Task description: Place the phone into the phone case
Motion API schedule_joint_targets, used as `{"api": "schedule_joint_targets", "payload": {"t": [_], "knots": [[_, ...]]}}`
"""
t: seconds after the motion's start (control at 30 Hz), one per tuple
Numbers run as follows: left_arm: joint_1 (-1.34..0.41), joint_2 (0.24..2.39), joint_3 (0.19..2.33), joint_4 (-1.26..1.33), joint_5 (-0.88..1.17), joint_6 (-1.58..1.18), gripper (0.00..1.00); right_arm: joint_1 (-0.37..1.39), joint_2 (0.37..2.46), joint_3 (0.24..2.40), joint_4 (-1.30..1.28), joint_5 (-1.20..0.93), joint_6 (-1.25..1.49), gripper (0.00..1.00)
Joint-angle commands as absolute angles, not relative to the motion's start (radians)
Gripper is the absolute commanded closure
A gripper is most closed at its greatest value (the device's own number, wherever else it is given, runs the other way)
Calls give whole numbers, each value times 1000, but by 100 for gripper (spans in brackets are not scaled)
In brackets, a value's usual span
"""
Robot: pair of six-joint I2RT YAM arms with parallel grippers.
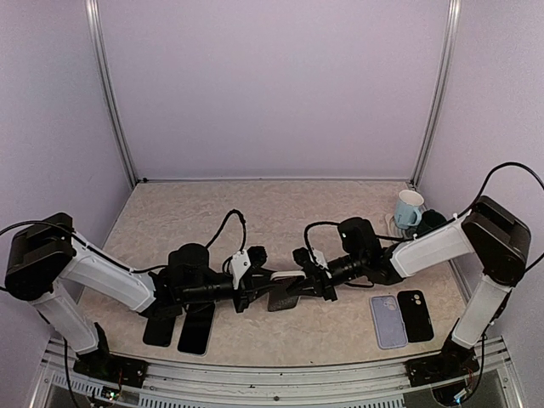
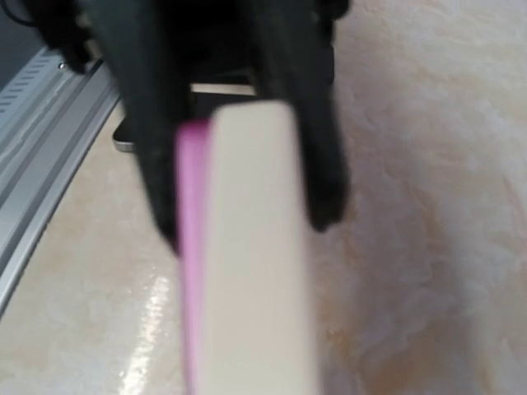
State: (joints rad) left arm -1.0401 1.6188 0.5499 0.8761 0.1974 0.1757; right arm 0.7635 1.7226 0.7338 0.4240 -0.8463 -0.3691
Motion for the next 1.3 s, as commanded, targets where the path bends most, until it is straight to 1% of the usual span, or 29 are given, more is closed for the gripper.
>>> {"api": "schedule_joint_targets", "payload": {"t": [0.0,0.1,0.13,0.2,0.23,0.27,0.3,0.33,0.47,0.53,0.57,0.63,0.67,0.73,0.8,0.87,0.97,1.0,1.07,1.1,1.27], "knots": [[-1041,1612,557,899,218,176,100,768,1715,723,479,-866,-339,99],[-1042,1600,565,868,224,175,100,768,1675,736,431,-876,-358,100],[-1042,1588,569,851,227,173,90,768,1657,740,412,-878,-363,100],[-1041,1561,573,818,230,168,40,768,1606,747,381,-894,-377,100],[-1041,1548,570,807,230,166,24,768,1574,748,366,-908,-383,100],[-1042,1520,564,800,234,168,15,768,1542,749,353,-922,-391,100],[-1043,1502,558,797,237,171,12,768,1510,751,337,-936,-397,100],[-1044,1476,546,795,241,174,12,768,1477,753,323,-949,-401,100],[-1062,1400,534,758,239,180,14,768,1363,767,295,-985,-402,100],[-1082,1374,549,728,204,192,18,768,1327,774,289,-998,-399,100],[-1095,1363,554,716,181,198,25,769,1301,778,286,-1002,-399,100],[-1119,1339,571,685,142,210,53,768,1265,783,288,-1009,-395,100],[-1129,1326,577,671,146,217,54,768,1248,784,292,-1009,-392,100],[-1149,1304,582,655,157,230,51,769,1221,789,293,-1009,-389,100],[-1172,1301,590,639,134,247,51,768,1200,794,296,-1014,-387,100],[-1193,1309,600,627,84,268,53,767,1183,797,300,-1027,-382,100],[-1214,1318,621,629,10,292,66,768,1170,805,302,-1044,-378,100],[-1217,1320,632,627,5,299,72,768,1168,806,302,-1049,-376,100],[-1229,1323,650,625,-39,312,92,768,1164,807,303,-1051,-373,100],[-1235,1329,656,628,-49,316,100,768,1162,807,306,-1048,-373,100],[-1258,1359,673,631,-128,321,100,770,1156,801,335,-1038,-356,100]]}}
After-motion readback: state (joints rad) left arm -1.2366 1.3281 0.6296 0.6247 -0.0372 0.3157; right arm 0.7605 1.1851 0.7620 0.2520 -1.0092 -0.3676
